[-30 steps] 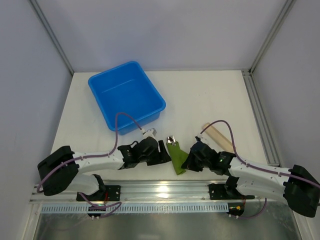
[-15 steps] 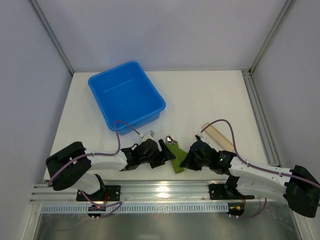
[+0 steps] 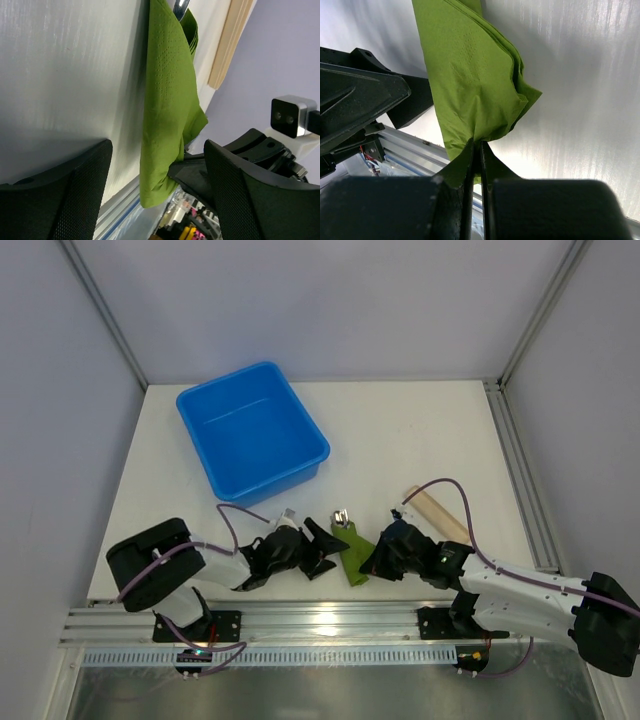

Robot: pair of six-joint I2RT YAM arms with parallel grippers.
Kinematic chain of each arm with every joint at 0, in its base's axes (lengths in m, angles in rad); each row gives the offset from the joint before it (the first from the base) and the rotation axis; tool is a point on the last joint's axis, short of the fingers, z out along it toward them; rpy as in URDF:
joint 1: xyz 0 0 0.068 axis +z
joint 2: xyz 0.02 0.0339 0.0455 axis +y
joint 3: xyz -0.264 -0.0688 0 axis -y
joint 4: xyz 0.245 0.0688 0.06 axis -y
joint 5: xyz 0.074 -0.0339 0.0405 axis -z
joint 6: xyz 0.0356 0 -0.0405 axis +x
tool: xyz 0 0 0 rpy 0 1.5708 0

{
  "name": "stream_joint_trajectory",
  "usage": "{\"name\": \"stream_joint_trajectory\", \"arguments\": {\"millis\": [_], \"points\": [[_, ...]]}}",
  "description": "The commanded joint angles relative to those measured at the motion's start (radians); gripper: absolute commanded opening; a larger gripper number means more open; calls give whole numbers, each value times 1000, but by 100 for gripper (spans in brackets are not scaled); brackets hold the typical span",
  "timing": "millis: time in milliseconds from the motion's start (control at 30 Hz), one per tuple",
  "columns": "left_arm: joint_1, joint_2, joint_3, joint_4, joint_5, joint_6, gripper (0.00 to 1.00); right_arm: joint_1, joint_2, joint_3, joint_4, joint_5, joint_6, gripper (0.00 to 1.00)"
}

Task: Place the utensils on the paper napkin and roll it up
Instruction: Pick up the utensils from the center of the board.

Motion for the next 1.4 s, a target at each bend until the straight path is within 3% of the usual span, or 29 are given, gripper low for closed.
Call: {"name": "stream_joint_trajectory", "arguments": {"millis": [0, 400, 667, 800, 1100, 1267, 1367], "points": [[12, 90, -49, 39, 4, -63, 77, 5, -14, 38, 36, -3, 11, 4], [15, 420, -49, 400, 84, -184, 75, 5, -8, 38, 46, -3, 9, 4], [22, 501, -33, 458, 104, -198, 70, 5, -4, 44, 44, -3, 6, 3], [27, 497, 2, 395, 145, -155, 66, 5, 2, 49, 30, -1, 3, 4], [27, 272, 59, -142, 131, -5, 73, 3, -27, 67, -9, 20, 2, 3], [27, 287, 46, -115, 157, 1, 73, -1, -44, 67, -26, 23, -3, 4], [27, 359, 43, 17, 185, -26, 72, -1, -53, 61, -23, 17, 2, 4]]}}
